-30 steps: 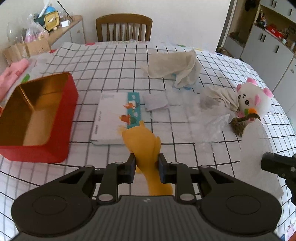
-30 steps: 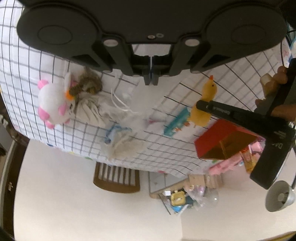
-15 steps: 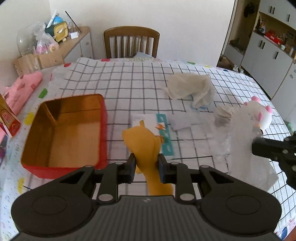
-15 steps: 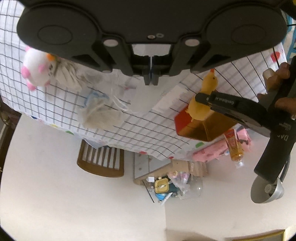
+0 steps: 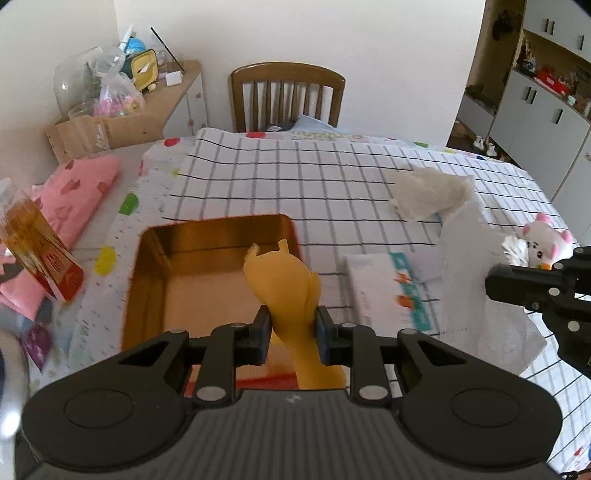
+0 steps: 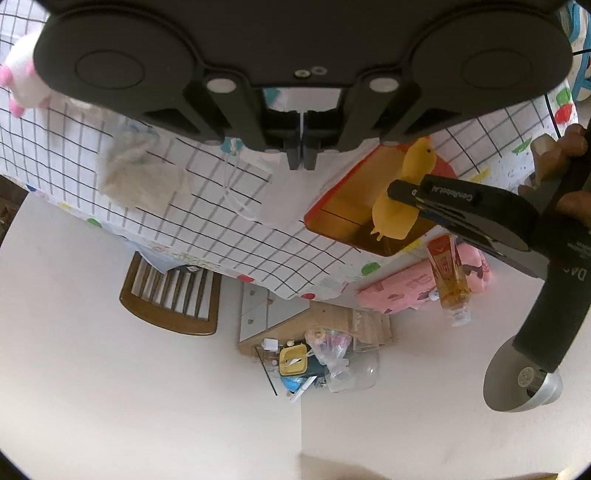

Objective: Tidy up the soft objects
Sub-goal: 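Carry the yellow chicken with the left gripper into the red tin box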

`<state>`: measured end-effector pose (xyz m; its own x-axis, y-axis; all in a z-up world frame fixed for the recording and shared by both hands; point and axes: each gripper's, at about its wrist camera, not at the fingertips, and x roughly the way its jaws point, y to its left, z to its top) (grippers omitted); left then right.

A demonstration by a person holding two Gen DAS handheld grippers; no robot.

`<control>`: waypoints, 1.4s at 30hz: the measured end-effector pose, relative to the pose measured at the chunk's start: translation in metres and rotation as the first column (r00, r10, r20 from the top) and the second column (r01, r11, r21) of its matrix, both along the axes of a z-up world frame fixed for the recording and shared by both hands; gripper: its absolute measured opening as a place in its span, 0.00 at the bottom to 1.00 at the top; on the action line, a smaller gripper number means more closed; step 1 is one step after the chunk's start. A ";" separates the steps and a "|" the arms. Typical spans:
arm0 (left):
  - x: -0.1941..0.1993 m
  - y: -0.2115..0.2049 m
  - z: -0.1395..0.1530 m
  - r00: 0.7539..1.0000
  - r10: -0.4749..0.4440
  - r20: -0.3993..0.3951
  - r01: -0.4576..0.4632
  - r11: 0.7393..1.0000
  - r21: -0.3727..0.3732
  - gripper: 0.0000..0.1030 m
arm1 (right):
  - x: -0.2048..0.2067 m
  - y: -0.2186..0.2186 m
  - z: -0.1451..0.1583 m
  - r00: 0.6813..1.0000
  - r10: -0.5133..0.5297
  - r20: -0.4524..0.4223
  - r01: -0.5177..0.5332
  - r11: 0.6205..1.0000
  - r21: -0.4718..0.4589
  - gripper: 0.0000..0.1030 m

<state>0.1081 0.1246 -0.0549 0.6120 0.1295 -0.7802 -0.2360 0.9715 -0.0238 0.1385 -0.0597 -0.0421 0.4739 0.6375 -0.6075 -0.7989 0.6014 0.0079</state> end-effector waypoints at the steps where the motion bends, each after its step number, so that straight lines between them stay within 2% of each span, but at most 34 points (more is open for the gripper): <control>1: 0.001 0.007 0.000 1.000 0.000 -0.001 0.000 1.000 0.003 0.24 | 0.001 0.008 -0.001 1.000 0.000 -0.003 0.000 1.000 -0.001 0.01; 9: 0.020 0.059 -0.006 1.000 -0.006 -0.030 0.007 0.999 0.032 0.24 | 0.007 0.070 -0.012 0.999 0.011 -0.042 -0.012 1.000 -0.010 0.01; 16: 0.037 0.094 -0.020 0.996 -0.050 -0.071 0.051 0.999 0.007 0.24 | 0.010 0.121 -0.032 0.998 0.031 -0.047 -0.034 0.997 -0.063 0.00; 29: 0.064 0.108 -0.068 0.974 -0.139 -0.180 0.148 0.988 0.035 0.24 | 0.015 0.187 -0.082 0.996 0.069 -0.051 -0.078 0.973 -0.218 0.00; 34: 0.072 0.113 -0.083 0.962 -0.158 -0.223 0.169 0.985 0.031 0.24 | 0.016 0.197 -0.095 0.997 0.060 -0.053 -0.072 0.962 -0.265 0.00; 42: 0.079 0.111 -0.093 0.948 -0.197 -0.250 0.213 0.976 0.035 0.24 | 0.007 0.210 -0.108 0.995 0.090 -0.051 -0.102 0.940 -0.326 0.00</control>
